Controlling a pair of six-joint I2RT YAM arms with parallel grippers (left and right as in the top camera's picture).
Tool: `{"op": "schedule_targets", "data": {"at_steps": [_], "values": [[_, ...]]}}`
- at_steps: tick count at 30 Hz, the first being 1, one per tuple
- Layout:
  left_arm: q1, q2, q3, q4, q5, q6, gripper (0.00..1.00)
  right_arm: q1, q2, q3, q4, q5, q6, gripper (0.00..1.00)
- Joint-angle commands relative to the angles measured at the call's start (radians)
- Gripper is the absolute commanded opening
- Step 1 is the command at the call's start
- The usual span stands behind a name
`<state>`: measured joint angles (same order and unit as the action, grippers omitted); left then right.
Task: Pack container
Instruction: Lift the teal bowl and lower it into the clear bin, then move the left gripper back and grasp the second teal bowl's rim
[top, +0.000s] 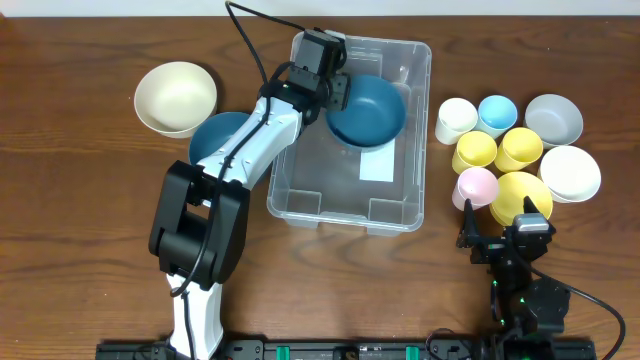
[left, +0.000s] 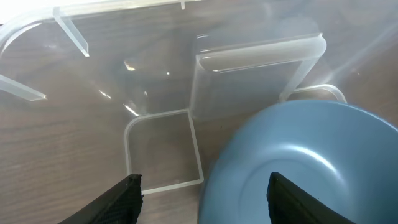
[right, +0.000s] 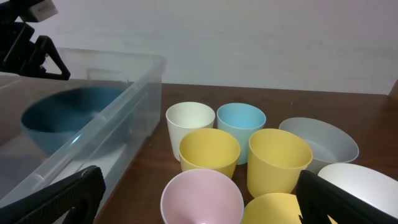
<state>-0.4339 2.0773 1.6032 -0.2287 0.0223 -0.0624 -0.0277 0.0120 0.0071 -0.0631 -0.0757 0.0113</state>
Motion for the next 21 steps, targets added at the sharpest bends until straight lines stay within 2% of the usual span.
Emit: {"op": "schedule_targets", "data": {"at_steps": [1, 5, 9, 10, 11, 14, 19, 21], "values": [[0.003, -0.103, 0.024, -0.008, -0.009, 0.005, 0.65, -0.006, -0.006, -0.002, -0.003, -0.007, 0.01, 0.99], [0.016, -0.227, 0.024, -0.076, -0.009, -0.035, 0.65, -0.006, -0.006, -0.002, -0.003, -0.007, 0.01, 0.99], [0.045, -0.373, 0.024, -0.224, -0.009, -0.105, 0.66, -0.006, -0.006, -0.002, -0.003, -0.007, 0.01, 0.99], [0.052, -0.41, 0.024, -0.273, -0.008, -0.124, 0.73, -0.006, -0.006, -0.002, -0.003, -0.007, 0.01, 0.99], [0.056, -0.444, 0.024, -0.319, -0.008, -0.135, 0.76, -0.006, -0.006, -0.002, -0.003, -0.007, 0.01, 0.99], [0.068, -0.542, 0.024, -0.476, -0.012, -0.134, 0.76, -0.006, -0.006, -0.002, -0.003, -0.007, 0.01, 0.99], [0.107, -0.639, 0.024, -0.648, -0.111, -0.135, 0.77, -0.006, -0.006, -0.002, -0.003, -0.007, 0.01, 0.99], [0.137, -0.658, 0.024, -0.708, -0.145, -0.151, 0.8, -0.006, -0.006, -0.002, -0.003, -0.007, 0.01, 0.99]]}}
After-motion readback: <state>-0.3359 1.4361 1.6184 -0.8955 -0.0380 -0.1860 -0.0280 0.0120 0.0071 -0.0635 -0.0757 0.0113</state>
